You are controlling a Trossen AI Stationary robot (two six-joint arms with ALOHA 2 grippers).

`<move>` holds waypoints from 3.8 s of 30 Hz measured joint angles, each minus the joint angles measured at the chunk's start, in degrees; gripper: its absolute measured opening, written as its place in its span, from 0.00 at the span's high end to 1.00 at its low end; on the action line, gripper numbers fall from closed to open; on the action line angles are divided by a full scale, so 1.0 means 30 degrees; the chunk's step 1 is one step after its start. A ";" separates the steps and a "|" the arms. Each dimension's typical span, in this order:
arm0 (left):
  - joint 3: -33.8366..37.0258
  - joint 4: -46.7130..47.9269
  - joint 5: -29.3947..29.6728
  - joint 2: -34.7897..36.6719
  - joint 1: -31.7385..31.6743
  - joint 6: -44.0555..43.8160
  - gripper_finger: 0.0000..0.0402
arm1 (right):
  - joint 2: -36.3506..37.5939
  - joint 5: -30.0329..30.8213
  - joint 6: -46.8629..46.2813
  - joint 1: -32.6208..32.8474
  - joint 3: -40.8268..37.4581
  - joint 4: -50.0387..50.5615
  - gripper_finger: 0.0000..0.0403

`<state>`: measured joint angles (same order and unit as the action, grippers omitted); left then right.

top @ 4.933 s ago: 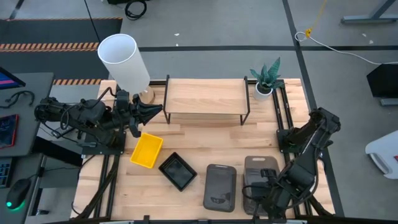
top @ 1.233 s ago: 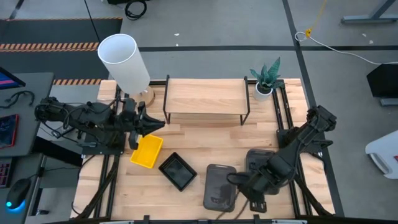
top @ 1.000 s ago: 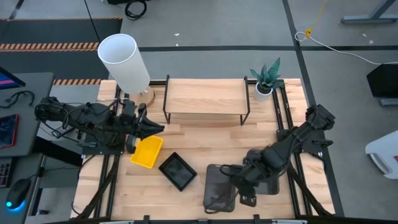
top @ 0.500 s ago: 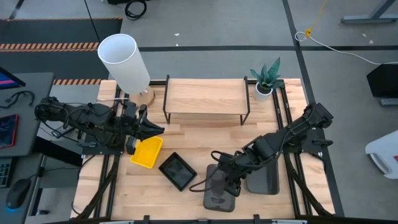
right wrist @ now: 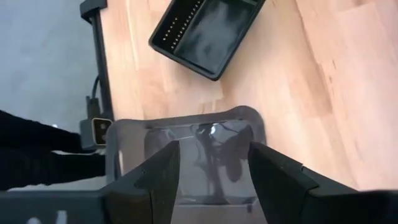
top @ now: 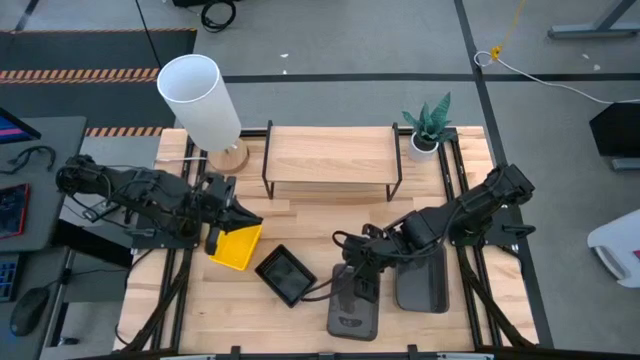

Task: Stack baskets on shelf by color
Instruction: Stack the left transparent black bin on the transparent black bin on the table

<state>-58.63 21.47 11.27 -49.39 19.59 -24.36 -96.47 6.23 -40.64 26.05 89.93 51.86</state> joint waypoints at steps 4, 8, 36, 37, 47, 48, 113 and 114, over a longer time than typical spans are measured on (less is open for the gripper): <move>0.0000 0.0001 -0.0036 0.0000 0.0098 0.0043 0.96 | 0.0000 -0.0104 0.0725 -0.0184 -0.0006 0.0036 0.52; 0.0000 -0.0034 0.0007 0.0000 0.0083 0.0335 0.97 | -0.0007 -0.0182 0.1186 -0.0503 0.0000 0.0517 0.52; -0.0007 -0.0069 0.0677 0.0102 0.0076 -0.0169 0.95 | -0.3350 -0.2606 0.4163 -0.2243 -0.1166 0.0915 0.51; -0.0007 -0.0044 0.0677 0.0102 0.0076 -0.0173 0.94 | -0.3555 -0.2929 0.4303 -0.2400 -0.1166 0.0869 0.51; -0.0007 0.0009 0.0676 0.0102 0.0069 -0.0292 0.97 | -0.5237 -0.3944 0.5703 -0.3251 -0.1158 0.0721 0.51; -0.0007 0.0005 0.0676 0.0102 0.0076 -0.0255 0.97 | -0.5410 -0.3950 0.5749 -0.3282 -0.1158 0.0716 0.51; -0.0007 0.0234 0.0713 0.0095 0.0076 -0.0648 0.95 | 0.5044 -0.4455 0.6515 -0.3506 -0.4298 0.9128 0.99; -0.0007 0.0228 0.0796 0.0095 0.0068 -0.0648 0.95 | 0.5325 -0.4442 0.6463 -0.3533 -0.4724 0.9135 0.99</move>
<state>-58.65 22.16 13.66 -49.10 19.79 -26.30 -80.49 -7.10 -21.25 15.45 75.76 79.26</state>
